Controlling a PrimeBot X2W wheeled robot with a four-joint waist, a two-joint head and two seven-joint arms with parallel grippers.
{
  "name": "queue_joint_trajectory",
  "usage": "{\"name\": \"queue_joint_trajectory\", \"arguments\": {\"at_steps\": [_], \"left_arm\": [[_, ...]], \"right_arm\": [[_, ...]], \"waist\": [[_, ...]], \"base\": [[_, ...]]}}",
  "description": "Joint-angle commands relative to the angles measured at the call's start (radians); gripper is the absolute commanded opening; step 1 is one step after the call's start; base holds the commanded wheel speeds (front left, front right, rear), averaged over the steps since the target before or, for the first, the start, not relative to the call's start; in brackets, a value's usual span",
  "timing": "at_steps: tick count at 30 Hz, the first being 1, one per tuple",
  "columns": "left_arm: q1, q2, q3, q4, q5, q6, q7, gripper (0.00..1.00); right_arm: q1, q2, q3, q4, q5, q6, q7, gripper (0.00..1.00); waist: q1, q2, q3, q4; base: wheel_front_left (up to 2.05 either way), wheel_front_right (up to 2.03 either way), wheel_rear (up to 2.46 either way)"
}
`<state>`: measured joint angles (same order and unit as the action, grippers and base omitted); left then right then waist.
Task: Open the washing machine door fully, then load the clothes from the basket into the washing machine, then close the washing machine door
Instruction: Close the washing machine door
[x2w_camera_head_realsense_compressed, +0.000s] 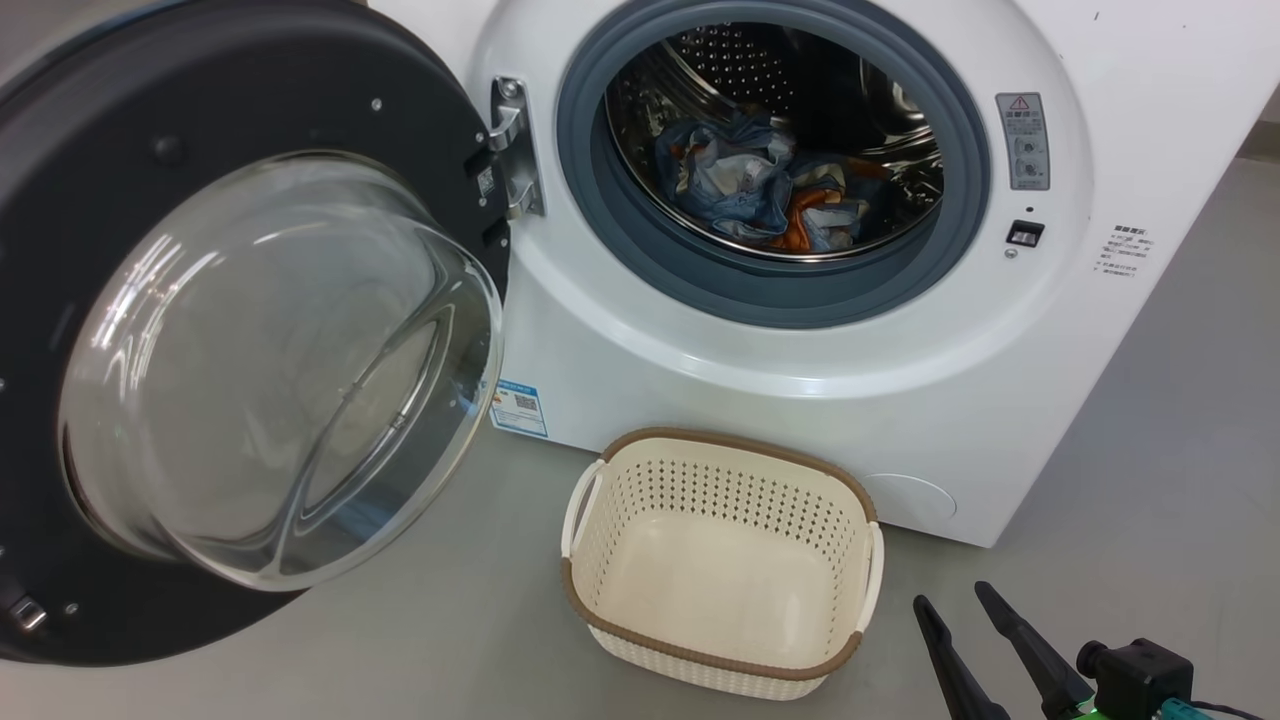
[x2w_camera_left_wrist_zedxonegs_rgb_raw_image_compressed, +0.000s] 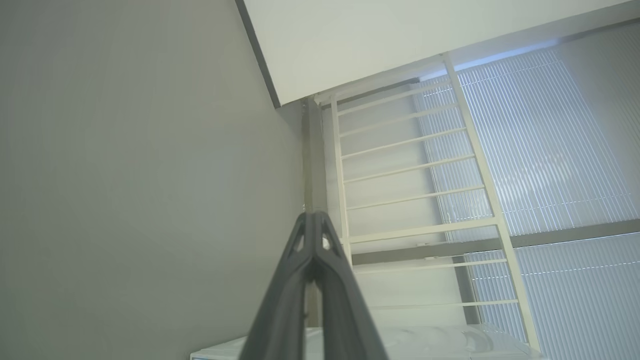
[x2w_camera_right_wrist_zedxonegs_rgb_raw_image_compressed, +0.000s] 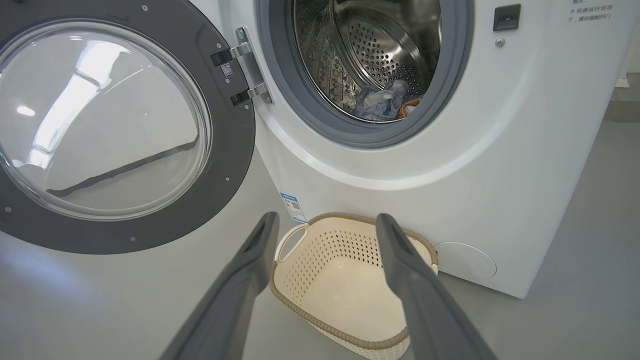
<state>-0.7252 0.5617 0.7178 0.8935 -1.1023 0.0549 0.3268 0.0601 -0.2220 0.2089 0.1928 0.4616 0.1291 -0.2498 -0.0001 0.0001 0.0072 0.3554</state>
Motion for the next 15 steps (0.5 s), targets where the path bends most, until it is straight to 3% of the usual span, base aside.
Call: {"name": "queue_joint_trajectory", "arguments": {"at_steps": [1,15], "left_arm": [[-0.024,0.050,0.006,-0.033,-0.014,0.005,0.016,0.00],[-0.017,-0.031,0.000,-0.067,-0.078,0.013,0.147,0.00]], "right_arm": [[-0.030,-0.018,0.018,-0.019,-0.001,0.002,-0.012,1.00],[-0.036,-0.023,0.013,-0.018,0.000,0.002,-0.012,1.00]], "waist": [[0.0001,-0.0001,0.002,-0.003],[0.0001,-0.0001,0.012,-0.006]], "base": [[0.00,0.00,0.00],[0.00,0.00,0.00]]}}
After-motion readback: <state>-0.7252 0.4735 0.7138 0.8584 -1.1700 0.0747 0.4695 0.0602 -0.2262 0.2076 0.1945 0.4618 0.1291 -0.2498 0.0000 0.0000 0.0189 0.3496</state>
